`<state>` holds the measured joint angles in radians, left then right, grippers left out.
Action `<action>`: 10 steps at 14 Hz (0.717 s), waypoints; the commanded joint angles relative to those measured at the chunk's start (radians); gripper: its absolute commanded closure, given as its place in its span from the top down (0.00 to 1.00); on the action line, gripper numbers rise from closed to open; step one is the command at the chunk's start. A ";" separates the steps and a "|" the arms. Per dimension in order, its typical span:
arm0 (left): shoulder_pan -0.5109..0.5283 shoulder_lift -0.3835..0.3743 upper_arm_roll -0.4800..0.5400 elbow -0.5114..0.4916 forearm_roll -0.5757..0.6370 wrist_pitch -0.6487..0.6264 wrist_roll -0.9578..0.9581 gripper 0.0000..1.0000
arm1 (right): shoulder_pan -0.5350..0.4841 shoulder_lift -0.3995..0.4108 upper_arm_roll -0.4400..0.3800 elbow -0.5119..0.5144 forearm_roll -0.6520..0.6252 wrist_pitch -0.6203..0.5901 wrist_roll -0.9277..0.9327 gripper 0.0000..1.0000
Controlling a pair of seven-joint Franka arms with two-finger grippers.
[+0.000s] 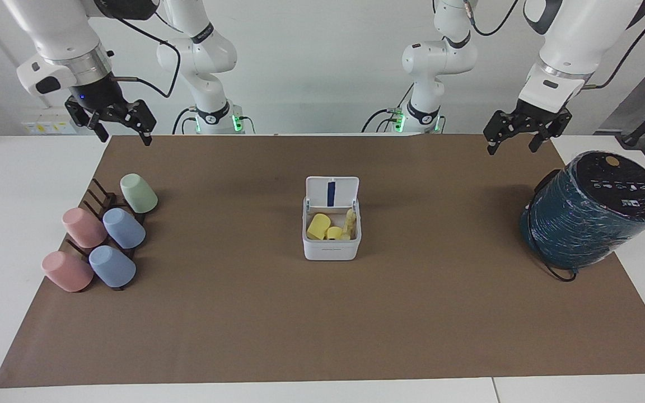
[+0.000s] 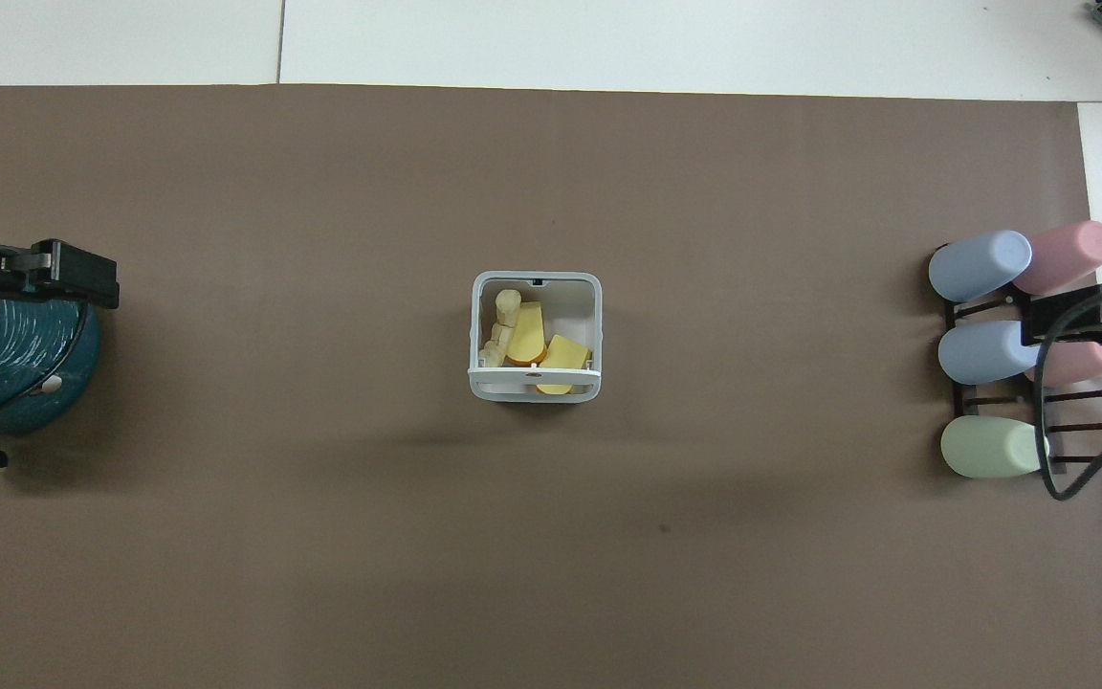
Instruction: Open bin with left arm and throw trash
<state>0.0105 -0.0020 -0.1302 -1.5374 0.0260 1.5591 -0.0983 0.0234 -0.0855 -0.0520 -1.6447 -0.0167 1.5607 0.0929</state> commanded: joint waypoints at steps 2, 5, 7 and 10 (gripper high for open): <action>0.012 -0.033 -0.005 -0.043 -0.014 0.022 0.019 1.00 | 0.001 0.004 0.004 0.009 0.001 -0.001 0.007 1.00; 0.012 -0.033 -0.005 -0.043 -0.014 0.024 0.019 1.00 | -0.005 0.003 0.004 0.009 0.004 0.001 0.002 1.00; 0.012 -0.033 -0.005 -0.043 -0.012 0.024 0.019 1.00 | -0.005 0.003 0.004 0.009 0.004 0.001 0.002 1.00; 0.014 -0.033 -0.005 -0.043 -0.014 0.026 0.019 1.00 | -0.005 0.003 0.004 0.006 0.004 -0.001 0.002 1.00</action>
